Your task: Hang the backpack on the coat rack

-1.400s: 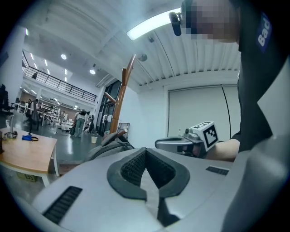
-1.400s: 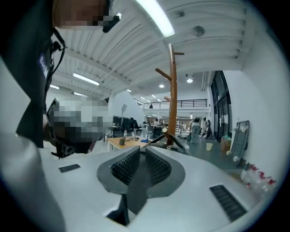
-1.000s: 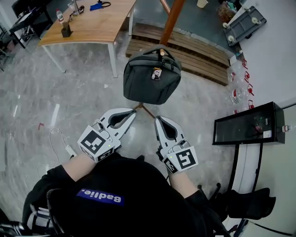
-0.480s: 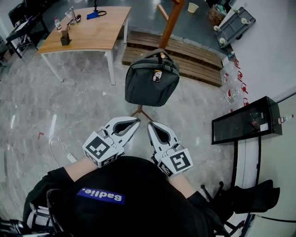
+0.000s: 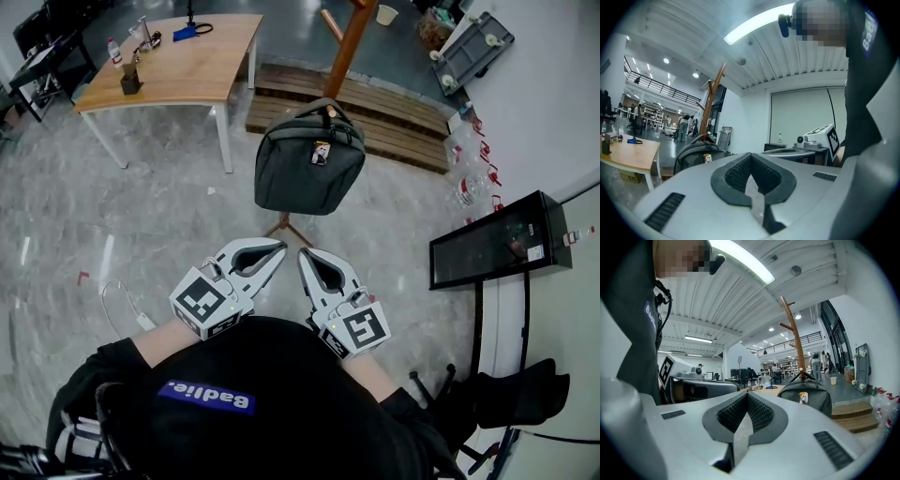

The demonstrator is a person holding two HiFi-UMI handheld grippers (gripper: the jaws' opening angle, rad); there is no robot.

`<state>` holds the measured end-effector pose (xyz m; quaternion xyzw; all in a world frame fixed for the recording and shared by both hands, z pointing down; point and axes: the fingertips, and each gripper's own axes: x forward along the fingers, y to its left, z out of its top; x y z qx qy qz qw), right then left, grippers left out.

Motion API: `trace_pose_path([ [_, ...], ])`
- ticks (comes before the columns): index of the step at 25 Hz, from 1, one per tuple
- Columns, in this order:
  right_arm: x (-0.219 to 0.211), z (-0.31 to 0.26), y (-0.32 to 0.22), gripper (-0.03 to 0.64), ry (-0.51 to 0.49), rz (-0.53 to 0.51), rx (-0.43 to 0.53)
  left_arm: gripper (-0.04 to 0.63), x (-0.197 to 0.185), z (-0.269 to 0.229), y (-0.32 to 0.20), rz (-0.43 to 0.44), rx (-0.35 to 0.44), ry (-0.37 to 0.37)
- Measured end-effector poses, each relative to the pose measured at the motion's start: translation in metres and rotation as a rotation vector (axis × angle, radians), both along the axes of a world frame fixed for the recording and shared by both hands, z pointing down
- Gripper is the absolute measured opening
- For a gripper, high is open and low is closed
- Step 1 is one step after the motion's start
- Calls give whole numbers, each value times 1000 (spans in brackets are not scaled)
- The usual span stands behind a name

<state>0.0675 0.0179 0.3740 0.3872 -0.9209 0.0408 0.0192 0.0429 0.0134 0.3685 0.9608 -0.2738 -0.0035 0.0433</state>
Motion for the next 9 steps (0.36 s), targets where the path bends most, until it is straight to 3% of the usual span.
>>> trace_pose_path([
  [9, 2, 6, 2, 5, 3, 3, -20, 8, 1, 2, -2, -10, -17, 2],
])
